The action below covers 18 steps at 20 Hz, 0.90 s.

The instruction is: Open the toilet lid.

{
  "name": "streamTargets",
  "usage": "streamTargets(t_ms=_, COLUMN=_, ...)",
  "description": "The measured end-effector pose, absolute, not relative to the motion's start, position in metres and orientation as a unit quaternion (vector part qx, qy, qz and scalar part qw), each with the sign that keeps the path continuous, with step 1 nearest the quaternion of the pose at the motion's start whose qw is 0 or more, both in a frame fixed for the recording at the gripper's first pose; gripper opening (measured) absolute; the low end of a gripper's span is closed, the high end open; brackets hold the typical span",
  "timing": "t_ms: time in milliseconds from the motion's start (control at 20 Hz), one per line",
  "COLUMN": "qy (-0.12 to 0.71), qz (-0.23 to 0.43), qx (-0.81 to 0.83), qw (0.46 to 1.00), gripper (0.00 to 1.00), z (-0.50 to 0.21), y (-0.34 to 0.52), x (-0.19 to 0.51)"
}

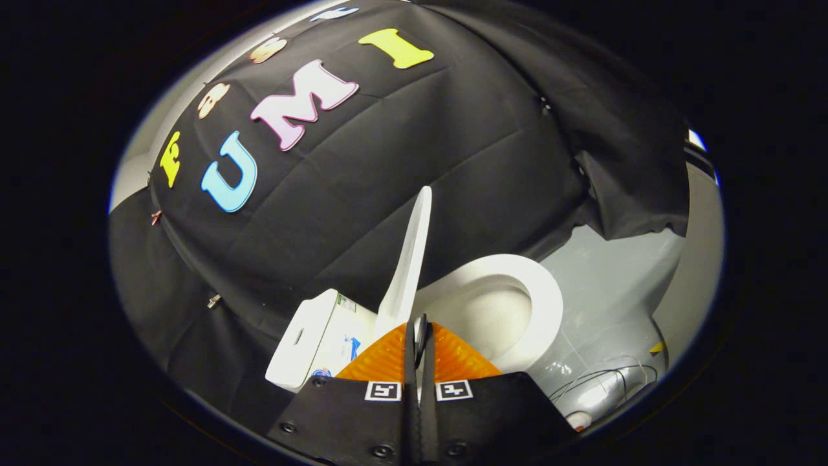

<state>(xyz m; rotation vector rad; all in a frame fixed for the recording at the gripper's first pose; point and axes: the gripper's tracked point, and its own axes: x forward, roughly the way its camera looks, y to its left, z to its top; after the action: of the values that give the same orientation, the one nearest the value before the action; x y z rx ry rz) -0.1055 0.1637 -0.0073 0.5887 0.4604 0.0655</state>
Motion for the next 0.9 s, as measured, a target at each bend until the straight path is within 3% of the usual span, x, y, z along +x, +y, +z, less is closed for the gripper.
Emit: streamTargets(t_ms=900, qy=0.183, qz=-0.012, qx=0.151, qw=0.971, gripper=0.05, z=0.062, y=0.262, x=-0.102)
